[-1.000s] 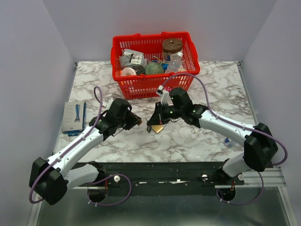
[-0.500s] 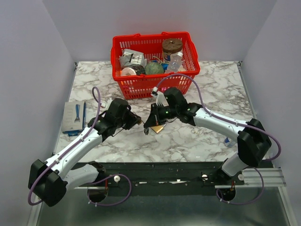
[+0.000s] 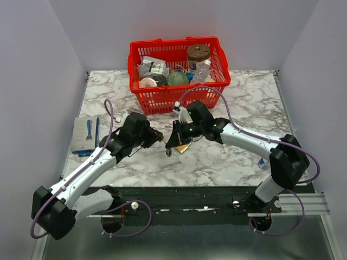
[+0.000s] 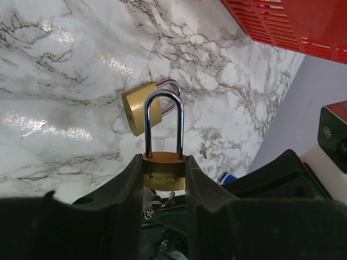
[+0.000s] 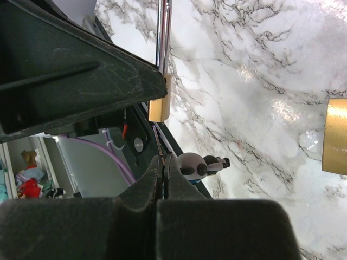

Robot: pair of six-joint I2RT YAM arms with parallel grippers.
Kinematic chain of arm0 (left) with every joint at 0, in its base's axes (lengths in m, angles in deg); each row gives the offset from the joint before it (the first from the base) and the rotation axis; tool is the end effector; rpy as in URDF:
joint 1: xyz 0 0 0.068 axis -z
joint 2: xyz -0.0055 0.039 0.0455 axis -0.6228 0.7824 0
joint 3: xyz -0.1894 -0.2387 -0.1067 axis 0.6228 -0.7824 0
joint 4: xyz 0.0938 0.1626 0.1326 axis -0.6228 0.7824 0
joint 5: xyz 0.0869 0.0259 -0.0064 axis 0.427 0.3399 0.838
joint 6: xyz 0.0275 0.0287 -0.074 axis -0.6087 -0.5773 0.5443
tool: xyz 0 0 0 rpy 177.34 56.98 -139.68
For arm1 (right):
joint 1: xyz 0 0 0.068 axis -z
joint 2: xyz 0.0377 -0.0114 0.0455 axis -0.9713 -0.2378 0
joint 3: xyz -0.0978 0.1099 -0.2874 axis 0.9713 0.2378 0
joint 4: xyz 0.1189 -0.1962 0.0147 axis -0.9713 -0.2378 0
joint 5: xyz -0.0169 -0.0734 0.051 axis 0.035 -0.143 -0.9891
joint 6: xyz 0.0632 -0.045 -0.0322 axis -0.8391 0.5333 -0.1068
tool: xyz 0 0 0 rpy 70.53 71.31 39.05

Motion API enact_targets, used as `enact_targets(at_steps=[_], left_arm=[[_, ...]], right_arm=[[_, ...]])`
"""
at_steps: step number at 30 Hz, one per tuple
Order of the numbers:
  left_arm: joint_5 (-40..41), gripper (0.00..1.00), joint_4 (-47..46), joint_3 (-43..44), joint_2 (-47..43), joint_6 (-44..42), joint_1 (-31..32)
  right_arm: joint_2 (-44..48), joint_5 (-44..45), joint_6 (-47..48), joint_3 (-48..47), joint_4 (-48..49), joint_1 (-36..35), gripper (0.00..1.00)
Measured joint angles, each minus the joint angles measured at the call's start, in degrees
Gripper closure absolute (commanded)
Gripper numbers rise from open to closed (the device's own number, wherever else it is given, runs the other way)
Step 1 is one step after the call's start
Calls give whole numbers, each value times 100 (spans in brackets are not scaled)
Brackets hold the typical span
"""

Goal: Unlock with the key

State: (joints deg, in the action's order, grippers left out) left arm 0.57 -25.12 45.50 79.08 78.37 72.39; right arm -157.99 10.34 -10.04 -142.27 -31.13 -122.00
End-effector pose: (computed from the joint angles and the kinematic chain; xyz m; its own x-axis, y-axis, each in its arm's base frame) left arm 0.1596 -0.0997 0.3010 -0.5972 -0.7788 -0.1920 -0.4480 0.5225 -0.7255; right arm 0.2180 0.2816 0.2993 -0.8581 -0.2174 -0.4652 -0.5093 0.4768 0.7165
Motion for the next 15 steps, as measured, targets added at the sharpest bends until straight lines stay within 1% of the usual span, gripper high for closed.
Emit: enact_targets(at_steps=[15], left_arm=[[0, 100, 2, 9, -101, 9, 0]], right_arm=[[-4, -20, 0, -7, -76, 0, 99]])
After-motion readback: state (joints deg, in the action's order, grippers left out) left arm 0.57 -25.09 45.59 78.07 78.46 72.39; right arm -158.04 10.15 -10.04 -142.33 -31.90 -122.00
